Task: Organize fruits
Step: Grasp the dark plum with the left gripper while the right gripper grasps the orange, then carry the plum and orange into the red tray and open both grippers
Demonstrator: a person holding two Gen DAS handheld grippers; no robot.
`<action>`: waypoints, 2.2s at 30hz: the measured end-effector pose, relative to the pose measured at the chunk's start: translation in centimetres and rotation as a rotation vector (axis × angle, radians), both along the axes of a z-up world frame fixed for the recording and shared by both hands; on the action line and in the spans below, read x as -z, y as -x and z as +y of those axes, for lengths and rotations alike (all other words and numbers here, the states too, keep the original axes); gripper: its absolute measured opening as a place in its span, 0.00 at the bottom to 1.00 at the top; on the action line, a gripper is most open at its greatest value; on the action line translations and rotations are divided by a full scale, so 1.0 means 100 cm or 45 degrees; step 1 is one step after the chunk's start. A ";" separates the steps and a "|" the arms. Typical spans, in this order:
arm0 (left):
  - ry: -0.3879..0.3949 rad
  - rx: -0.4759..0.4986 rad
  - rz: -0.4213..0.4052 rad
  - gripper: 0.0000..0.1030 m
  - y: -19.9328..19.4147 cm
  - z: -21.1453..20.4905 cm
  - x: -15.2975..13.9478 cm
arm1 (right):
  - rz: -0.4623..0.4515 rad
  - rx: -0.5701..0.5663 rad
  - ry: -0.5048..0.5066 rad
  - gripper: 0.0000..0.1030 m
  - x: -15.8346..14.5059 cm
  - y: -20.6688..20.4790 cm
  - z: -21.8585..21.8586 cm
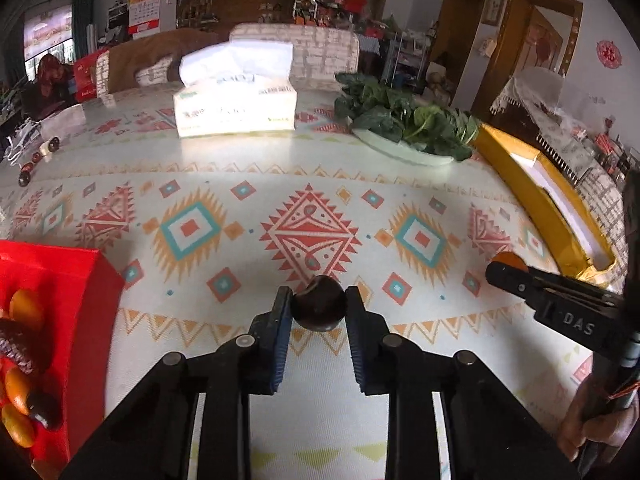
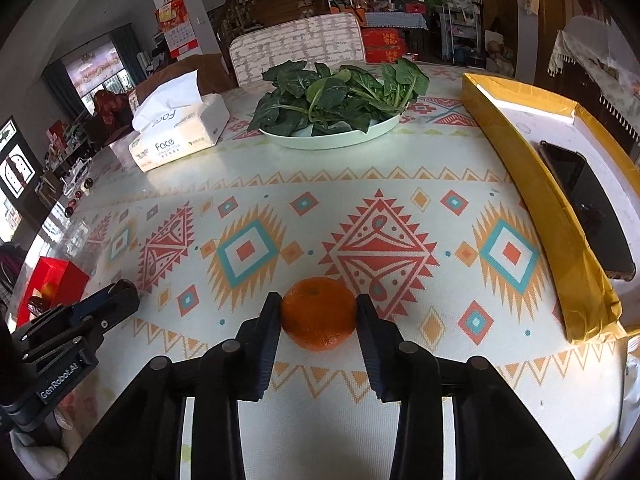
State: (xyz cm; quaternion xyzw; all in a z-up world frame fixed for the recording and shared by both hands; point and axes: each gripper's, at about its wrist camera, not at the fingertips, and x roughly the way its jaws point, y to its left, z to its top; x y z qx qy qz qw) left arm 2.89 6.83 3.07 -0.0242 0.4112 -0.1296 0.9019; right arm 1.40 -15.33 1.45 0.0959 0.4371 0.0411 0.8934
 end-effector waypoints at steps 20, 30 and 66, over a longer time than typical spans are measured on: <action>0.059 -0.429 -0.204 0.25 0.139 0.157 -0.051 | -0.116 -0.145 -0.097 0.40 -0.025 0.035 0.036; 0.096 -0.635 -0.207 0.25 0.165 0.235 -0.039 | -0.135 -0.404 -0.135 0.40 -0.053 0.079 0.136; 0.154 -0.681 -0.225 0.61 0.157 0.279 -0.034 | -0.044 -0.753 -0.095 0.52 -0.027 0.073 0.319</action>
